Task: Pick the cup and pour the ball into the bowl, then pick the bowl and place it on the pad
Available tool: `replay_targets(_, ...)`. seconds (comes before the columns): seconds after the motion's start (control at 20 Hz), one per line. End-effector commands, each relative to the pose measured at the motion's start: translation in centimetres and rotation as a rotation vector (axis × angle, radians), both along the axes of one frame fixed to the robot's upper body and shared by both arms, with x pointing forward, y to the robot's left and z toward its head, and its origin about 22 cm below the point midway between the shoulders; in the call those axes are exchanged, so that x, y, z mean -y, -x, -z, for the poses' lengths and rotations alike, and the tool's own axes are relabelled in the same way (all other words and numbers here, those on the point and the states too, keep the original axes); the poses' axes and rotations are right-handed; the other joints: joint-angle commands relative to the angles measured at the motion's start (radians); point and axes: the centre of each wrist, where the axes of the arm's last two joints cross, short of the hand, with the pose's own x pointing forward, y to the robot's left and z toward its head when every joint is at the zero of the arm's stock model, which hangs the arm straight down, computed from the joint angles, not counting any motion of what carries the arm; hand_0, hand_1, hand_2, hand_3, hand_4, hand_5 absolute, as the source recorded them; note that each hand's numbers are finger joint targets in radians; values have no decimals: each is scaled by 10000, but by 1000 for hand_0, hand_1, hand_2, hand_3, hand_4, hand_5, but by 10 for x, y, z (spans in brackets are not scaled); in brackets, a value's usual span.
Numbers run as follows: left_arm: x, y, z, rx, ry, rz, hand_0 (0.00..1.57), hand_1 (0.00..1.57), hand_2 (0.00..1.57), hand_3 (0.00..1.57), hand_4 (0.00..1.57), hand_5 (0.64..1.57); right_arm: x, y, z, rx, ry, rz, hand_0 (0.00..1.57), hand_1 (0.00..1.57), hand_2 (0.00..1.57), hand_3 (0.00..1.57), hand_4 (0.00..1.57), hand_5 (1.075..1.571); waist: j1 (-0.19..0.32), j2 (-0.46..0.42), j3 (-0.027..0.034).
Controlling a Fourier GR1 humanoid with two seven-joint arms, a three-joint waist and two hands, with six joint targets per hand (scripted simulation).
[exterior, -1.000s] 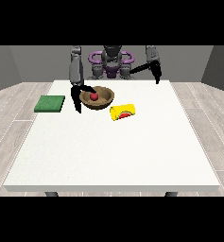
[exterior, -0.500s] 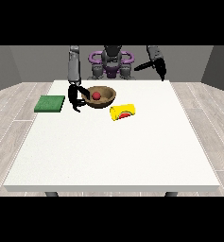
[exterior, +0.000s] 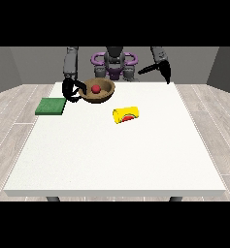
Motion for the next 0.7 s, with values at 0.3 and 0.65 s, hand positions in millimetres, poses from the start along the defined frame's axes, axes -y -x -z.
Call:
replay_targets(0.3, -13, -2, -11, 438, -143, -82, 0, 0, 0, 0, 0, 1569, 98, -3, -54, 535, -397, 671, 1571, 1571, 1571, 1571, 1058, 1559, 7, 426, 19)
replay_targets(0.65, -5, 12, 14, 833, -24, -253, 0, 0, 0, 0, 0, 1565, 159, 23, -60, 844, -931, 731, 1571, 1571, 1571, 1571, 1074, 1563, -305, 831, 17)
